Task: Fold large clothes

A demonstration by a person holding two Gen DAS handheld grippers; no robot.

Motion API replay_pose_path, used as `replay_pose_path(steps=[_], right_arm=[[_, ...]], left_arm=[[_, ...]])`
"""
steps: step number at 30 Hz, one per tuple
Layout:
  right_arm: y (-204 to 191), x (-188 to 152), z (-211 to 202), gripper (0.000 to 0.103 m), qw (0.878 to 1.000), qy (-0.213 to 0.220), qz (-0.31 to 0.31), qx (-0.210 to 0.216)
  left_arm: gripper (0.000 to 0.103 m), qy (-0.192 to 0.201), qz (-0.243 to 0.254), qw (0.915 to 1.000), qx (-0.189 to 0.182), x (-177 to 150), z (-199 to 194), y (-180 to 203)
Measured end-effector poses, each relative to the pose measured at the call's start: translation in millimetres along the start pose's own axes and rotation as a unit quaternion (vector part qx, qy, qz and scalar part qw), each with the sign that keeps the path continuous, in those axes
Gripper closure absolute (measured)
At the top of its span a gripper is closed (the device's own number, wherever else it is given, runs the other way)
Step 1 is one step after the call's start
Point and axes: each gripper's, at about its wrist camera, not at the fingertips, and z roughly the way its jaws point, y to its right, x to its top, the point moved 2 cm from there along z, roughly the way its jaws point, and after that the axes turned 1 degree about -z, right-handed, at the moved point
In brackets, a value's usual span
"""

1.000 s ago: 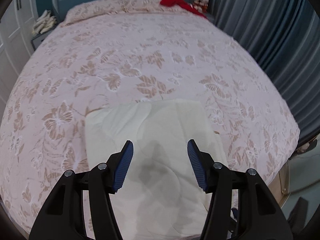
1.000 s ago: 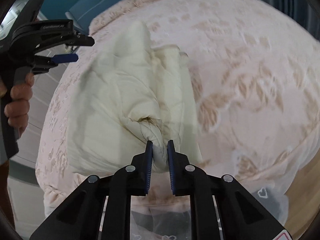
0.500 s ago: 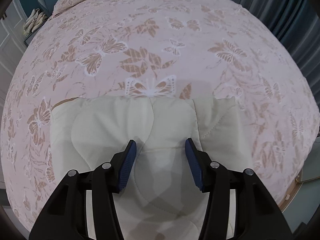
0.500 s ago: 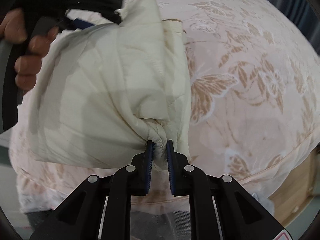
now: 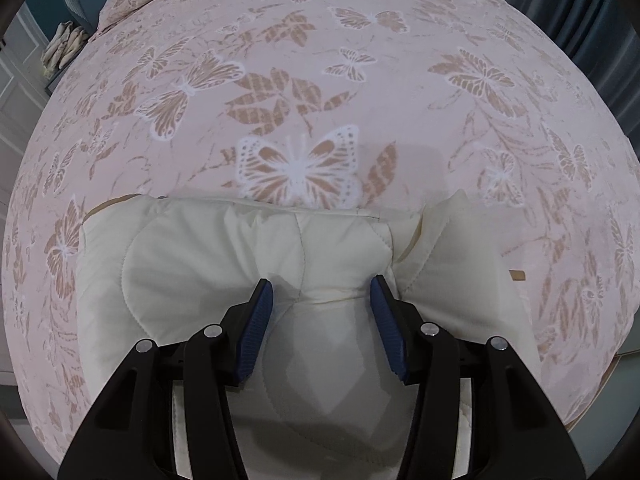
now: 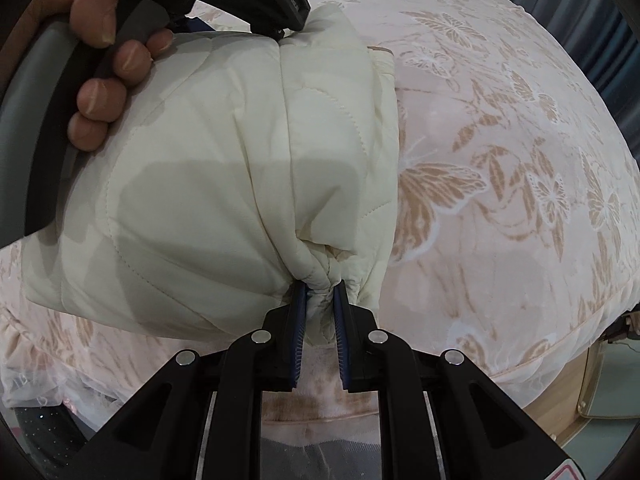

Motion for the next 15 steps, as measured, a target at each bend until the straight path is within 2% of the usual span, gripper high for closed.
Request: replay_pose_path(steps=[9, 13, 15], right_arm=[[-1, -4, -2, 0.091, 1.0, -0.006, 0.0, 0.004], [3, -3, -20, 0.091, 1.0, -0.002, 0.012, 0.014], [3, -3, -31, 0.091, 1.0, 0.009, 0.014, 0.013]], left_arm=[[0.054, 0.02, 0.007, 0.9998, 0.002, -5, 8, 0], [0.054, 0.035, 0.007, 0.9993, -0.004, -14, -2, -6], [0.054, 0.056, 0.01, 0.9983, 0.005, -28, -18, -12]])
